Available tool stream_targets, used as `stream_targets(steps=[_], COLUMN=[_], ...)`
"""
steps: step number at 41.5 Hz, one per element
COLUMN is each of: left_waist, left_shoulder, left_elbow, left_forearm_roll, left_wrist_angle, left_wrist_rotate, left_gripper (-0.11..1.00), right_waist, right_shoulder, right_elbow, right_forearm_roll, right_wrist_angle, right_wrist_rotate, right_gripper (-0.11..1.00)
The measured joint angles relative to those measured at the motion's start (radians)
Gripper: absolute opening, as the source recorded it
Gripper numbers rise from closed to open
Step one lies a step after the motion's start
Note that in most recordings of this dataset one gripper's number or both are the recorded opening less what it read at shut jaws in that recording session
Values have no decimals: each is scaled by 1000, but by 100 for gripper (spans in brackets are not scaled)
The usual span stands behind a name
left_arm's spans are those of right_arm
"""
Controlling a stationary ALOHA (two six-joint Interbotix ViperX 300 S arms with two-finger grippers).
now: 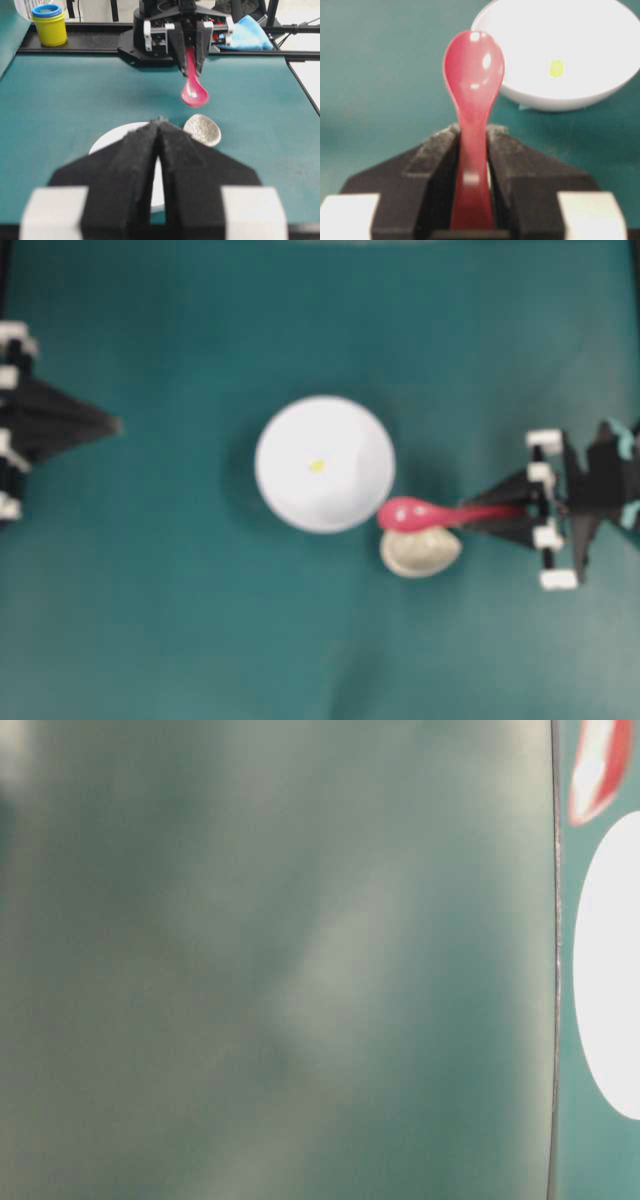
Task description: Scoop the yellow hexagonal prism block from the bowl with a spoon using the right arm.
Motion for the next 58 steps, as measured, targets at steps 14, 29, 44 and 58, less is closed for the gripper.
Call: stream_targets(steps=[14,29,44,58], left_waist=[0,0,0,0], left_shoulder=[-21,-23,-23,-23], left_elbow=[-3,-3,-3,-3], left_forearm_roll=[0,-2,0,0], left_wrist_angle=[40,41,43,43], left_wrist_rotate=[0,2,2,-2], left_gripper=[0,0,0,0], right_waist=[-190,-377,-480,-502], right_shoulder=[-66,-64,17,218], right_elbow=[-140,-330,-508,-695], right_forearm_roll=[-2,-29,-49,-98], right_wrist_angle=[357,834,1080,1264], right_wrist_rotate=[-98,-144,-144,-138], right_gripper=[25,25,25,25])
